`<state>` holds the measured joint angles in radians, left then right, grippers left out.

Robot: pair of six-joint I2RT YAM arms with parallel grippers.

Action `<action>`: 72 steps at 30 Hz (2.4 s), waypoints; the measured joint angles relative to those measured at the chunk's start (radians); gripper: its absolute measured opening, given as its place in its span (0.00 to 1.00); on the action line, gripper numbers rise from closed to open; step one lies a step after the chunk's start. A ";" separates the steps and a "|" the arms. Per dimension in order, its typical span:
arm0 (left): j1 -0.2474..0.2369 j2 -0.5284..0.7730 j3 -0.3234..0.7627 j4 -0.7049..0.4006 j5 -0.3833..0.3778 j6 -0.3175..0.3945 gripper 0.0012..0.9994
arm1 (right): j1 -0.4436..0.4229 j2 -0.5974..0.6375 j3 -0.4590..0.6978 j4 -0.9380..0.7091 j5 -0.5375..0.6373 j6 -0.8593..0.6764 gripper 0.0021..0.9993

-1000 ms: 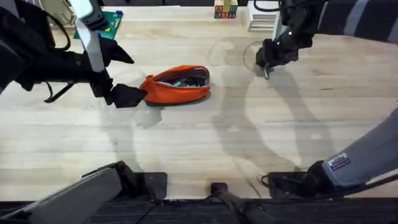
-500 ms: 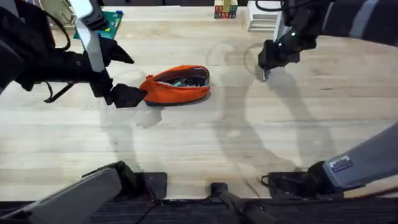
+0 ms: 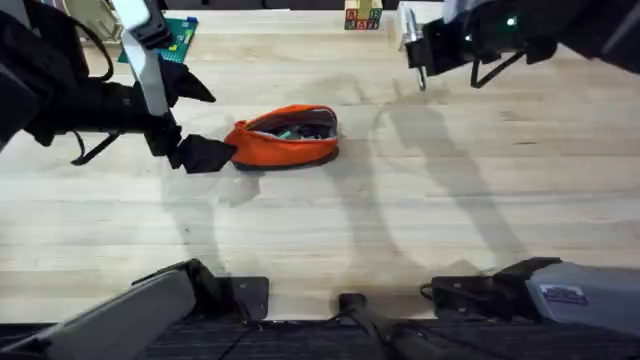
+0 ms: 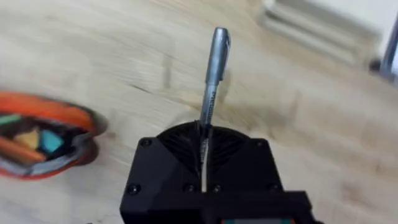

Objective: Unzip the bag, pick up the pens from the table one at a time and place them inside, then zip the bag closed.

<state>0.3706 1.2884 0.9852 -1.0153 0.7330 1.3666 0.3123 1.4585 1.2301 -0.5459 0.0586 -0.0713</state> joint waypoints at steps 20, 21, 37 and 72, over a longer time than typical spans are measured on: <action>0.000 0.000 0.000 0.009 0.000 0.000 0.99 | 0.371 -0.042 0.000 0.037 -0.113 -0.729 0.03; 0.000 0.000 0.000 0.009 0.000 0.000 0.99 | 0.374 -0.032 0.000 0.037 -0.113 -0.741 0.03; 0.000 0.000 0.000 0.009 0.000 0.000 0.99 | 0.433 0.273 0.000 0.108 -0.116 -0.992 0.03; 0.011 0.000 0.000 0.009 -0.001 0.016 0.99 | 0.453 0.308 0.000 0.175 -0.187 -0.827 1.00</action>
<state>0.3821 1.2884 0.9852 -1.0065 0.7322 1.3823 0.7654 1.7666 1.2297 -0.3712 -0.1284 -0.8985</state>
